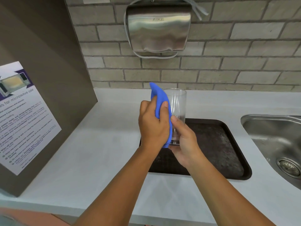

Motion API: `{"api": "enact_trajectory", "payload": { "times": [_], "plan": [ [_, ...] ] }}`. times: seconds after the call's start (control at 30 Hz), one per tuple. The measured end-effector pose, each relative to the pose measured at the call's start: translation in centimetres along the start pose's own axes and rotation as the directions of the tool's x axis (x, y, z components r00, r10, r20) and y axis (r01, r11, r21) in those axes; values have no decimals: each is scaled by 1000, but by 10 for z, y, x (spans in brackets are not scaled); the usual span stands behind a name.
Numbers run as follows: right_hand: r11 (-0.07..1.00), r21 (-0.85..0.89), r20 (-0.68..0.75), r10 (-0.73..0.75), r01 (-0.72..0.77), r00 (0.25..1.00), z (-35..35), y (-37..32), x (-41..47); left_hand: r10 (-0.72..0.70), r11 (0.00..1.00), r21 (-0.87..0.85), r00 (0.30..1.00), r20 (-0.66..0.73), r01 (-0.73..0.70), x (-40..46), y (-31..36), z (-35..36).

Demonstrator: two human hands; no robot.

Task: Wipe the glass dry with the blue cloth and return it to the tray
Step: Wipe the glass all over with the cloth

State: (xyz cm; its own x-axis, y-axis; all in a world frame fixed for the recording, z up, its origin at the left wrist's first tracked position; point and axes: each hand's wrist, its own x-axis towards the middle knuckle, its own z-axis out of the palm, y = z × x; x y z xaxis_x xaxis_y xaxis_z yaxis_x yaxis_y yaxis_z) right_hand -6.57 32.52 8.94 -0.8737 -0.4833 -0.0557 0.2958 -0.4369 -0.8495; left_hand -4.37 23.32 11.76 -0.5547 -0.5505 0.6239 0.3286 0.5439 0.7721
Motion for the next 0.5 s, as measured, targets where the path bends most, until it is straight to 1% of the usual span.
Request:
{"api": "enact_trajectory", "payload": {
  "times": [0.1,0.13,0.17,0.2,0.23,0.27,0.3,0.33,0.37,0.4,0.43,0.47,0.5],
  "plan": [
    [995,101,59,-19,13,998,-4,-1,0,145,989,38,989,15,-145,2,10,2],
    [991,137,104,-16,2,994,-5,-2,0,158,987,20,987,18,-159,4,11,1],
    [985,173,154,-13,-14,988,-7,-3,1,130,992,-10,992,8,-129,7,11,0],
    [979,200,196,-5,-35,981,-9,-5,1,40,998,-47,999,-11,-41,11,8,0],
    [974,218,228,1,-52,974,-9,-8,1,-111,991,-80,994,-13,109,16,3,1],
    [973,222,256,12,-71,967,-10,-10,2,-302,946,-117,953,23,303,20,-2,0],
    [974,207,276,29,-89,961,-10,-13,2,-474,859,-167,875,102,485,21,-7,-1],
    [977,187,290,47,-104,956,-10,-16,2,-579,756,-229,790,203,613,20,-10,-1],
    [977,175,298,67,-124,952,-9,-17,1,-620,679,-284,736,273,677,19,-13,-2],
    [973,180,294,89,-147,951,-8,-17,1,-623,658,-302,724,296,690,18,-15,-1],
    [966,198,282,106,-166,954,-9,-16,2,-606,679,-306,744,280,668,17,-17,-1],
    [961,216,266,114,-175,957,-10,-15,2,-569,727,-307,789,232,614,16,-18,0],
    [958,227,253,117,-176,961,-10,-14,2,-504,790,-306,847,168,531,15,-18,1]
  ]
}}
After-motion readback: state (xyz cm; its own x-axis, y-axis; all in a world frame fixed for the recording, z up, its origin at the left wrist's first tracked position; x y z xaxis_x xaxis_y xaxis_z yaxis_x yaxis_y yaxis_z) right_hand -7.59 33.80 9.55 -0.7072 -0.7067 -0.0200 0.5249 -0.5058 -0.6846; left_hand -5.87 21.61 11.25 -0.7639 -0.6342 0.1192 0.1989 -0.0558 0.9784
